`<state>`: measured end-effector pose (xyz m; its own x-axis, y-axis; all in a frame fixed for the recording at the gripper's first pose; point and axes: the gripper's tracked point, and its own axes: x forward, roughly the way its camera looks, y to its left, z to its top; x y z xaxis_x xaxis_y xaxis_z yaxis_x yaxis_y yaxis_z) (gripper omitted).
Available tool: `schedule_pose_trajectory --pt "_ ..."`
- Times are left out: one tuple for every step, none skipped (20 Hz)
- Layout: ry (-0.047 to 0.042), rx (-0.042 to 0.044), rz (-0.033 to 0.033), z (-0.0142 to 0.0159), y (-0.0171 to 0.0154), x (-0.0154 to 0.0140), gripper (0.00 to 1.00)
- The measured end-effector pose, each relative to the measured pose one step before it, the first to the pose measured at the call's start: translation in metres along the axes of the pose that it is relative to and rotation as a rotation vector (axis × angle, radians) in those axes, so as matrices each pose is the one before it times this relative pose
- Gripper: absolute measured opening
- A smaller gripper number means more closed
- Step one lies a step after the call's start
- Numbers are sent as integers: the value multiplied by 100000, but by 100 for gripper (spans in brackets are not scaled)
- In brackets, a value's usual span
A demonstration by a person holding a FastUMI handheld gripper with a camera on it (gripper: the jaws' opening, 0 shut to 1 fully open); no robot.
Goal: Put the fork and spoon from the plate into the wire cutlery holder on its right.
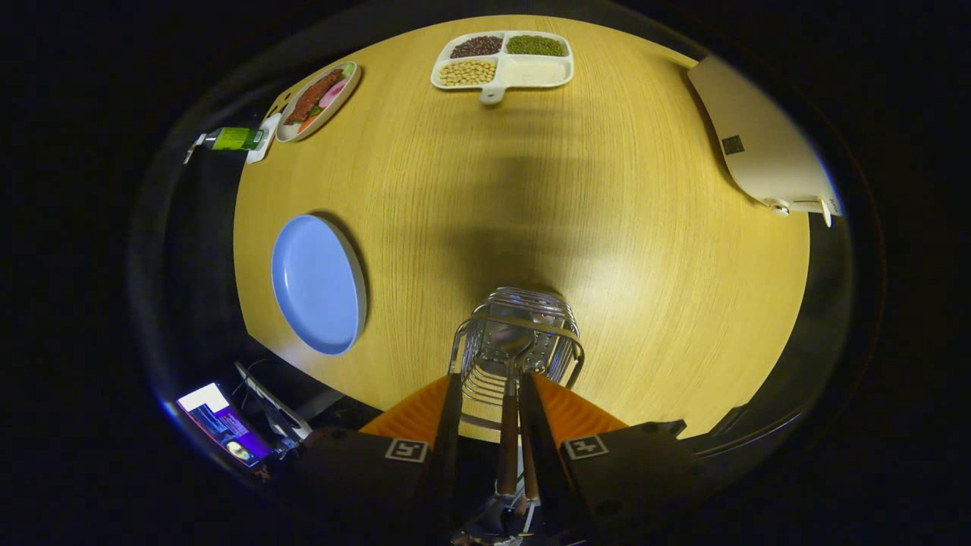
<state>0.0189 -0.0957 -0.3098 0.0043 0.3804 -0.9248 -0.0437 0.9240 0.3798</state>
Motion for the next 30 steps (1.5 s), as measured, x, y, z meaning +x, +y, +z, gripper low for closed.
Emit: schedule_pose_trajectory --pt "-3230 -743 1408 172 334 -415 66" --pt "-3333 -1242 810 9 58 -499 82" --pt "-3581 -1624 585 195 129 -279 92" --pt "-3632 -1493 -195 115 7 -461 98" --pt "-3606 -1121 -29 -37 94 -449 98" --pt "-3508 -735 254 287 -44 -354 98" --pt "-3235 -756 103 -24 105 -423 98" --pt "-3163 -1228 49 106 128 -395 100" --pt "-3228 -1335 -56 115 -85 -339 100" --pt "-3157 -1148 -108 98 88 -307 100" --pt "-3574 -1001 215 171 173 -404 100" --pt "-3972 -1443 1168 321 344 -361 100" --pt "-3596 -1756 485 90 180 -421 100" --pt "-4119 -2492 303 175 116 -532 100" --pt "-3822 -2129 152 200 213 -460 100" --pt "-4608 -2082 -296 281 226 -783 100" --pt "-4467 -1677 -189 230 197 -726 100" --pt "-4311 -1009 -118 398 181 -697 100" --pt "-4293 -863 474 453 298 -815 100" --pt "-3998 -983 554 540 319 -646 100" --pt "-4343 -1467 467 547 73 -713 100" --pt "-4061 -1984 354 746 191 -597 100" --pt "-3953 -1856 -99 746 77 -521 100" --pt "-3385 -1855 301 615 239 -741 100" --pt "-2930 -1313 -339 560 38 -639 100" --pt "-3542 -885 184 740 230 -597 100" --pt "-3955 -828 133 615 489 -829 100" --pt "-2984 -840 64 358 343 -635 100" --pt "-3348 -1172 -183 281 188 -734 100" --pt "-2495 -1128 -122 80 10 -323 100"
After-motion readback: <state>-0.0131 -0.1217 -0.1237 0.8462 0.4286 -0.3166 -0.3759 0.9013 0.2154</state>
